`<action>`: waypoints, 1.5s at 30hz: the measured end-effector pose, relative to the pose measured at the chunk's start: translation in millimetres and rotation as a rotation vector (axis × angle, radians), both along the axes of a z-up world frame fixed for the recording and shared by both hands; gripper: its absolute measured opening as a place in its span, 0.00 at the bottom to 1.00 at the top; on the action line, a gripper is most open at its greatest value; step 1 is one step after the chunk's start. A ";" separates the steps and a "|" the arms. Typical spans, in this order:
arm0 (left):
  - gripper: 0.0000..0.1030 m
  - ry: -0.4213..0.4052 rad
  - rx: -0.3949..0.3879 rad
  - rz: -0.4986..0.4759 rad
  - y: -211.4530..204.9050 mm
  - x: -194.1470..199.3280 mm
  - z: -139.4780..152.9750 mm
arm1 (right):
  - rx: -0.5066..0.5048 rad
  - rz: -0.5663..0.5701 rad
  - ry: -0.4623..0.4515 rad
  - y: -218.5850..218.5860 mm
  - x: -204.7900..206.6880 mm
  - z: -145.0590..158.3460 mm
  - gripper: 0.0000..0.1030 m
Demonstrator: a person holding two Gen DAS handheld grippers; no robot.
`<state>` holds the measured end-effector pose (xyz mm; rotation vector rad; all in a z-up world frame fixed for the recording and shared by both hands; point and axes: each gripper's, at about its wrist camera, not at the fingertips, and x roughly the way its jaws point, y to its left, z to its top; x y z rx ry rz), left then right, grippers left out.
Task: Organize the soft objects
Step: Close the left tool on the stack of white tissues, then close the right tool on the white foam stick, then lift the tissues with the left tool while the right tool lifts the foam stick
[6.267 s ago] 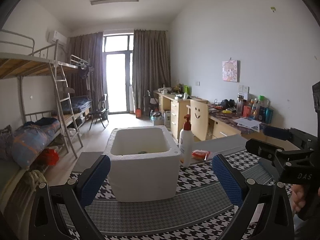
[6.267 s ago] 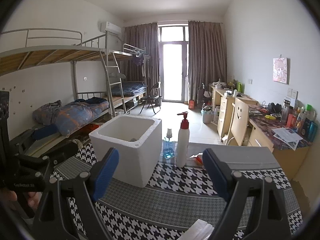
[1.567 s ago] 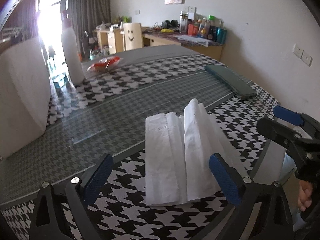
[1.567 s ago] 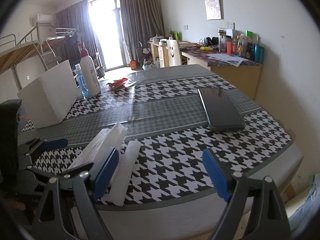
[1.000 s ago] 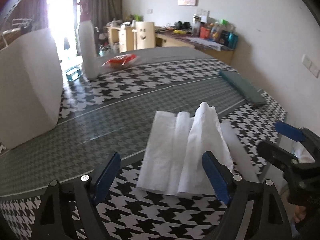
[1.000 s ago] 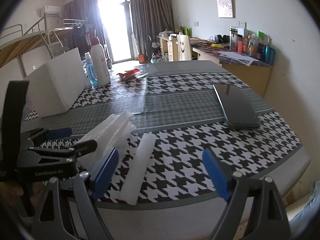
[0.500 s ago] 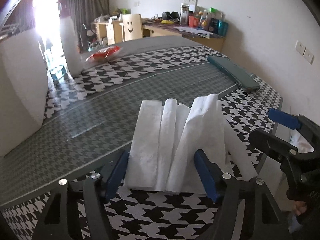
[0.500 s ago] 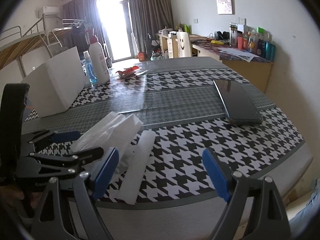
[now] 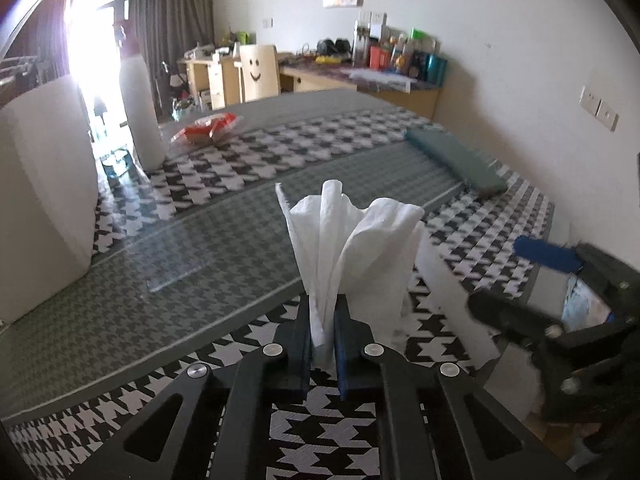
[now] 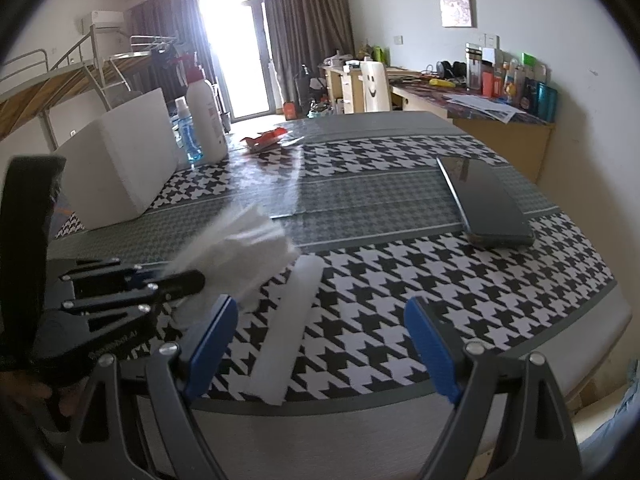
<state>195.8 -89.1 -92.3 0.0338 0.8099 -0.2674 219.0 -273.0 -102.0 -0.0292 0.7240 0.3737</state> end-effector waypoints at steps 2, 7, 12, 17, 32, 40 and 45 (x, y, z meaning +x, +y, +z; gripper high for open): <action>0.10 -0.015 -0.009 0.009 3.6 -2.5 4.3 | -0.004 0.007 0.003 4.4 0.0 -1.0 0.86; 0.10 -0.034 -0.018 0.021 10.3 -6.5 8.5 | -0.031 0.000 0.009 12.5 2.0 -4.2 0.86; 0.10 -0.043 -0.026 0.037 19.1 -10.0 8.7 | -0.058 0.006 0.020 21.1 2.7 -7.2 0.73; 0.10 -0.048 -0.037 0.049 25.6 -11.8 9.9 | -0.090 -0.008 0.055 26.2 8.3 -13.7 0.60; 0.10 -0.085 -0.069 0.054 45.6 -23.4 16.5 | -0.155 -0.028 0.101 43.4 10.4 -19.8 0.24; 0.10 -0.103 -0.075 0.068 55.3 -30.0 21.9 | -0.100 -0.022 0.093 38.1 6.3 -8.9 0.15; 0.10 -0.123 -0.072 0.091 63.8 -34.8 28.8 | -0.095 0.008 0.052 46.2 0.3 5.1 0.15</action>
